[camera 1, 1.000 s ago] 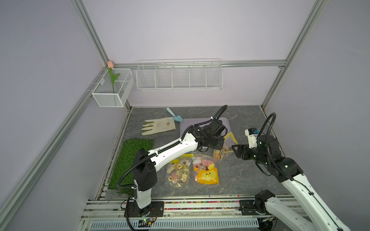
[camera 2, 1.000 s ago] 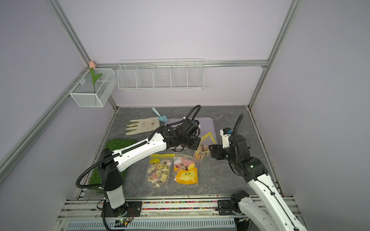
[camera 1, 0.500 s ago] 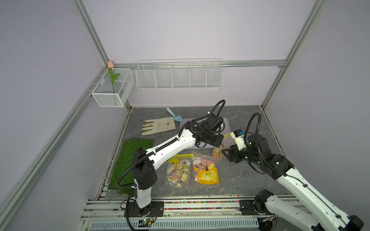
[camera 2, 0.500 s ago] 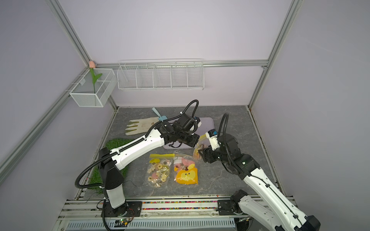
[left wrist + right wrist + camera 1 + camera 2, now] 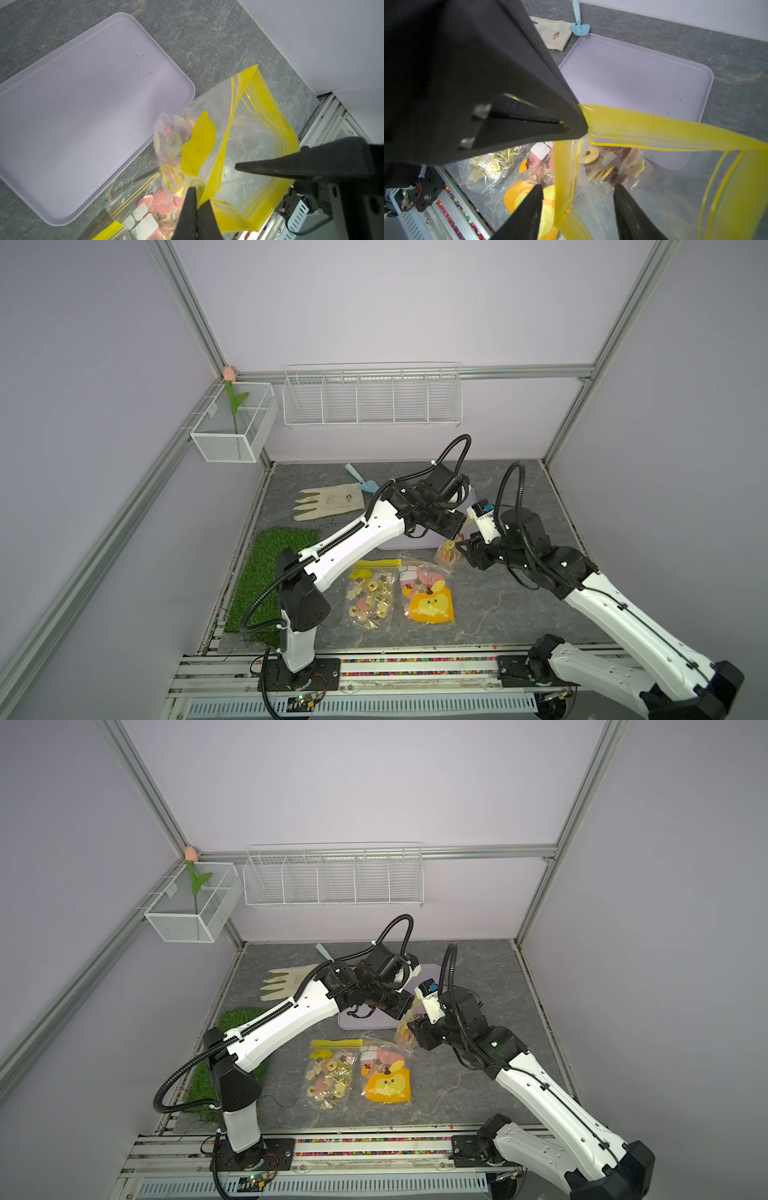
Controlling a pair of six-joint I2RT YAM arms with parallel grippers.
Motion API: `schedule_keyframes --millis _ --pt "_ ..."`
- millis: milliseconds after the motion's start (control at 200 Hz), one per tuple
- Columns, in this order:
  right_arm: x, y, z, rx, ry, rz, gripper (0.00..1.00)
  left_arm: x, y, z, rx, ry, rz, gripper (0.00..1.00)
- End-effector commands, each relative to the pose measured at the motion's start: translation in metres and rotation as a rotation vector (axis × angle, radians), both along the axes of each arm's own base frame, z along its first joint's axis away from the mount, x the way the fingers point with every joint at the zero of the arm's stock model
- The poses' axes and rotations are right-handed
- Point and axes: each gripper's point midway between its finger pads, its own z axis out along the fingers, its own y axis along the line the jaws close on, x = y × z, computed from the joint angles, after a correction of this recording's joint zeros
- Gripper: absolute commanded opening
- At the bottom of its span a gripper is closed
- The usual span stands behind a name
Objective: Pour cookies out of the ziploc bag
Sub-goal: Adjust the ziploc bag at the center of the board.
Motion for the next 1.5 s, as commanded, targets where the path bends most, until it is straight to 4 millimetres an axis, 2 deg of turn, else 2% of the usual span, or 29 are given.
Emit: schedule_keyframes --millis 0,200,275,485,565,725,800,865,935,1105,1175,1345,1495 --pt "0.002 0.003 0.008 -0.016 -0.023 0.019 0.51 0.002 0.005 0.017 0.002 -0.051 -0.033 0.0" --pt "0.001 0.009 0.001 -0.048 0.016 0.051 0.48 0.005 0.01 0.025 0.014 -0.089 -0.039 0.0" --pt "0.0 0.011 -0.005 -0.06 0.038 0.055 0.43 0.009 0.013 0.03 0.012 -0.108 -0.022 0.0" --pt "0.002 0.015 -0.011 -0.05 0.059 0.044 0.38 0.012 0.014 0.041 -0.016 -0.133 -0.011 0.0" --pt "0.001 0.019 -0.01 -0.03 0.06 0.047 0.34 0.012 0.014 0.039 -0.011 -0.131 -0.013 0.0" --pt "0.002 0.023 -0.002 0.023 0.05 0.04 0.17 0.014 0.016 0.033 0.009 -0.125 -0.001 0.0" --pt "0.004 0.026 -0.001 0.039 0.056 0.035 0.13 0.015 0.017 0.032 0.004 -0.118 0.015 0.0" --pt "0.007 0.027 0.0 0.042 0.057 0.019 0.08 0.015 0.017 0.033 -0.006 -0.118 0.022 0.05" --pt "0.011 0.027 0.002 0.045 0.055 0.004 0.07 0.016 0.019 0.033 -0.01 -0.123 0.036 0.16" --pt "0.021 0.03 0.011 0.09 0.032 -0.03 0.06 0.024 0.035 0.032 -0.005 -0.142 0.125 0.56" --pt "0.025 0.032 0.017 0.114 0.026 -0.044 0.06 0.028 0.044 0.033 -0.024 -0.129 0.158 0.6" --pt "0.033 0.038 0.024 0.17 0.046 -0.055 0.06 0.04 0.07 0.037 -0.074 -0.111 0.248 0.61" --pt "0.038 0.042 0.035 0.228 0.055 -0.071 0.06 0.052 0.104 0.031 -0.133 -0.062 0.381 0.61"
